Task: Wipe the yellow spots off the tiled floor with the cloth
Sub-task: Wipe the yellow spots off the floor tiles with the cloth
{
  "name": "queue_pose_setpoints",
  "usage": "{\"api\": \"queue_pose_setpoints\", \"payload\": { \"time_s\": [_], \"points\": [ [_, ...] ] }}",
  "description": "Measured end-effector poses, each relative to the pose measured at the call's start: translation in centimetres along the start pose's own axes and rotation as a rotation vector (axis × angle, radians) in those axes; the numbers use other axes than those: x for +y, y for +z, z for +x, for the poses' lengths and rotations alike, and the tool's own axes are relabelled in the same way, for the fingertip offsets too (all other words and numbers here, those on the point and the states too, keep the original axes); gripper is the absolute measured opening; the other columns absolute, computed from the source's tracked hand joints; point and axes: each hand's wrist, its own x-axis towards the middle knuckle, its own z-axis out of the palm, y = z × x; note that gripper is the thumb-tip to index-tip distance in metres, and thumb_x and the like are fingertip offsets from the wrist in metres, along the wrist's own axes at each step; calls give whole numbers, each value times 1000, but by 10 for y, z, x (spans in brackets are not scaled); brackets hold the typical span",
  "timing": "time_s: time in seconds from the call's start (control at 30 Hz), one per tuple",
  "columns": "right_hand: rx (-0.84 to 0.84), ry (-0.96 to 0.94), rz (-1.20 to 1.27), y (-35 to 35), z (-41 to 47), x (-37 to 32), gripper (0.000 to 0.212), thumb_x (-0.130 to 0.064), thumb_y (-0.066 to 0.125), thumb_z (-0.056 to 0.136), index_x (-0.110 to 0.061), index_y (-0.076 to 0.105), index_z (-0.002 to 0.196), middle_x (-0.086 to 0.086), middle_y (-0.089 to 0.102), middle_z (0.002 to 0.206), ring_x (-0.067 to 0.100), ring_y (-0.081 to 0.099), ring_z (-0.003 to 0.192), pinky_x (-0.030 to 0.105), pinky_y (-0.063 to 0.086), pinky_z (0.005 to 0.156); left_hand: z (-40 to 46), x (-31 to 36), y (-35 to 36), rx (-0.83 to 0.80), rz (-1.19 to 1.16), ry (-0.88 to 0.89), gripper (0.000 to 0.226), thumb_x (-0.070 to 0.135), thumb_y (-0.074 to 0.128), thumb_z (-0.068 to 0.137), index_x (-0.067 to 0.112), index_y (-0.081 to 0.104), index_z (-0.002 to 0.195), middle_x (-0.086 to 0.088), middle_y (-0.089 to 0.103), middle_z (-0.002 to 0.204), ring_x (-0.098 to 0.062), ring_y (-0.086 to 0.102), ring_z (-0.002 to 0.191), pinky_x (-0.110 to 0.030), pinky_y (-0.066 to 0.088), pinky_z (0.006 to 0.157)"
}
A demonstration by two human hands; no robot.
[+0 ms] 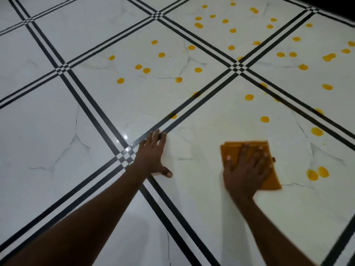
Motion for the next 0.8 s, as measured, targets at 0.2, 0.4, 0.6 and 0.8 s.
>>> {"api": "queue_pose_setpoints", "payload": {
  "time_s": [0.2,0.4,0.6,0.8],
  "points": [
    [-181,-696,25,28,45,-88,74,-63,34,97,-31,22,163,13,15,171,38,10,158,60,9,125,7,3,9,5,-17,-34,156,65,86,52,9,-16,156,-20,-19,164,-37,-15,152,-53,7,124],
    [-29,-251,-23,26,123,-58,73,-57,30,98,-21,28,161,24,28,164,46,25,150,64,19,120,9,16,0,-16,30,-75,156,64,87,53,16,-20,155,-26,-15,162,-44,-7,151,-58,14,121],
    [-275,-612,-58,3,-22,-69,82,-63,38,97,-30,5,164,13,-2,172,37,-4,159,61,3,126,0,16,-17,-85,-15,-76,154,62,86,57,16,-24,154,-24,-20,162,-43,-14,150,-59,10,122],
    [-154,-495,-97,25,142,-46,74,-63,29,98,-27,20,163,16,17,170,40,14,156,61,18,122,10,19,-11,-96,84,-92,156,65,86,54,14,-22,154,-25,-17,161,-46,-10,150,-58,14,121]
  ]
}}
